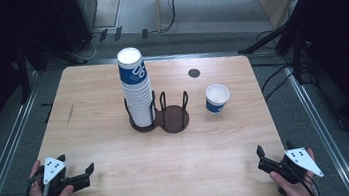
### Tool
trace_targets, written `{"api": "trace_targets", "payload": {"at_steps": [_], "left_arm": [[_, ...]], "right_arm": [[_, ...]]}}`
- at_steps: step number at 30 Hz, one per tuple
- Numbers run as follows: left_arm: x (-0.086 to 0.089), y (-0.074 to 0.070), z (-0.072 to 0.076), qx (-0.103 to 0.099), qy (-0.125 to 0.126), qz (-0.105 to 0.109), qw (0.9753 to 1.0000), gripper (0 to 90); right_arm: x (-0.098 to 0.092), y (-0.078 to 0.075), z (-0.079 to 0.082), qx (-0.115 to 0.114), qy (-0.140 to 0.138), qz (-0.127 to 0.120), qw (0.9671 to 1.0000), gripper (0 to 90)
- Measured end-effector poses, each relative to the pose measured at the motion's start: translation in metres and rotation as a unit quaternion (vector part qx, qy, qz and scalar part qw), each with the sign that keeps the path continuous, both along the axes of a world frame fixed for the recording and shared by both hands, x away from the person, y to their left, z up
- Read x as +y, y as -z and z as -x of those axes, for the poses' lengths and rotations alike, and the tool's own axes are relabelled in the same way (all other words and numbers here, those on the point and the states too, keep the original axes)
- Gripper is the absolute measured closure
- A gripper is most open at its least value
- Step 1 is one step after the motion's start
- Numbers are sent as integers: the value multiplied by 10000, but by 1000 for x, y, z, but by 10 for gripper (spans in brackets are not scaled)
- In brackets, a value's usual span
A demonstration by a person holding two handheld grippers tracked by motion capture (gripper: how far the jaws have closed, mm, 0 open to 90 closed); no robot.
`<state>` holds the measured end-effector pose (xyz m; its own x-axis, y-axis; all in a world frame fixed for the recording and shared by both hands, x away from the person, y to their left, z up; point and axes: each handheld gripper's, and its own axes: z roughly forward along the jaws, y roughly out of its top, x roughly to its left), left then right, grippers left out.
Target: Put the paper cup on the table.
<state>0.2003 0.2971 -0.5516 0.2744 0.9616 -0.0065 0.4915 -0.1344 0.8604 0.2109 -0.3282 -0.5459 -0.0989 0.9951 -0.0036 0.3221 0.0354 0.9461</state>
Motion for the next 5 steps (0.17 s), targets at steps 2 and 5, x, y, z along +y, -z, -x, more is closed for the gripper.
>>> {"api": "trace_targets", "payload": {"at_steps": [2, 5], "left_arm": [[0, 0, 0, -10, 2, 40, 10000, 0], [0, 0, 0, -19, -23, 60, 10000, 0]], "right_arm": [[0, 0, 0, 1, -17, 3, 10000, 0], [0, 0, 0, 24, -34, -1, 10000, 0]]}}
